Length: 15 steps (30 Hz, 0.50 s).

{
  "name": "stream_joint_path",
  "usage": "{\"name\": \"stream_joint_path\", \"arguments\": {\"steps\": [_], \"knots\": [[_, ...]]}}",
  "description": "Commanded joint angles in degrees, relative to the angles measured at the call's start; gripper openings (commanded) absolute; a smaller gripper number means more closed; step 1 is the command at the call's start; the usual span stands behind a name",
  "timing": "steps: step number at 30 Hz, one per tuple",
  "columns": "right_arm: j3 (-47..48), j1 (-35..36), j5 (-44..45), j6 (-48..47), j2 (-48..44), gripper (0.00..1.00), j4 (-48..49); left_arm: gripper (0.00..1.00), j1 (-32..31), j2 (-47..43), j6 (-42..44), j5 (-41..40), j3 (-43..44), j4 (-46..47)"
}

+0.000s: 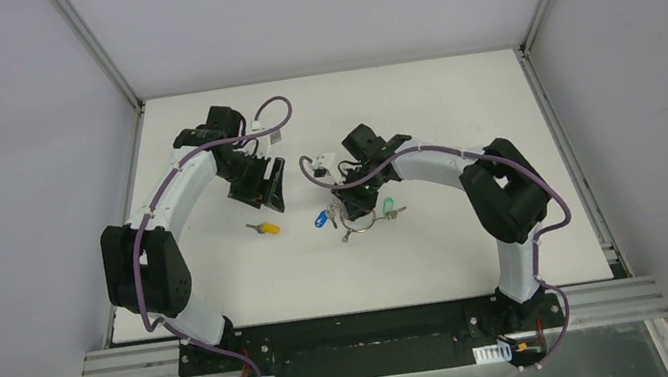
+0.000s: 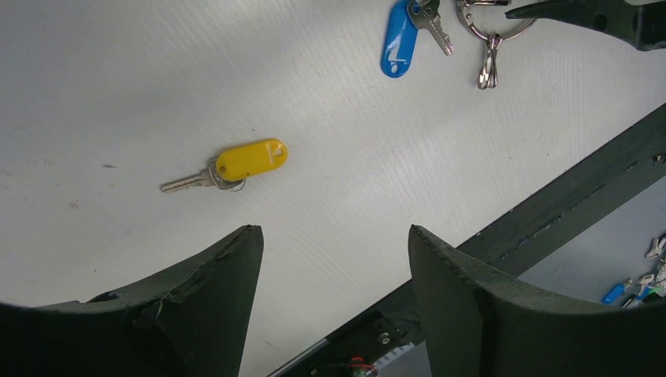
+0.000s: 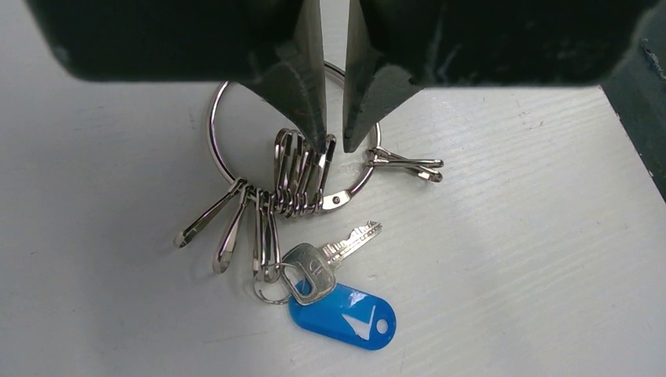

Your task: Put the keys on the keyring

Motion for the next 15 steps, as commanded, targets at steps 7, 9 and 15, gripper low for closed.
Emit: {"name": "stream_joint_path", "arguments": {"steps": [7, 9, 15], "knots": [[-0.7, 1.7, 3.4, -0.6, -1.4, 0.16, 1.5, 0.69, 0.9, -0.9, 0.9, 1.2, 0.5, -1.6], [-0.7, 1.9, 3.8, -0.7, -1.2, 0.16, 1.4, 0.69, 0.9, -0.7, 0.8, 1.3, 0.6, -1.6], [-1.3, 2.4, 5.9, -0.5, -0.8, 0.2, 2.2, 0.69, 0.9, -0.6, 0.8, 1.4, 0.6, -1.7]]}}
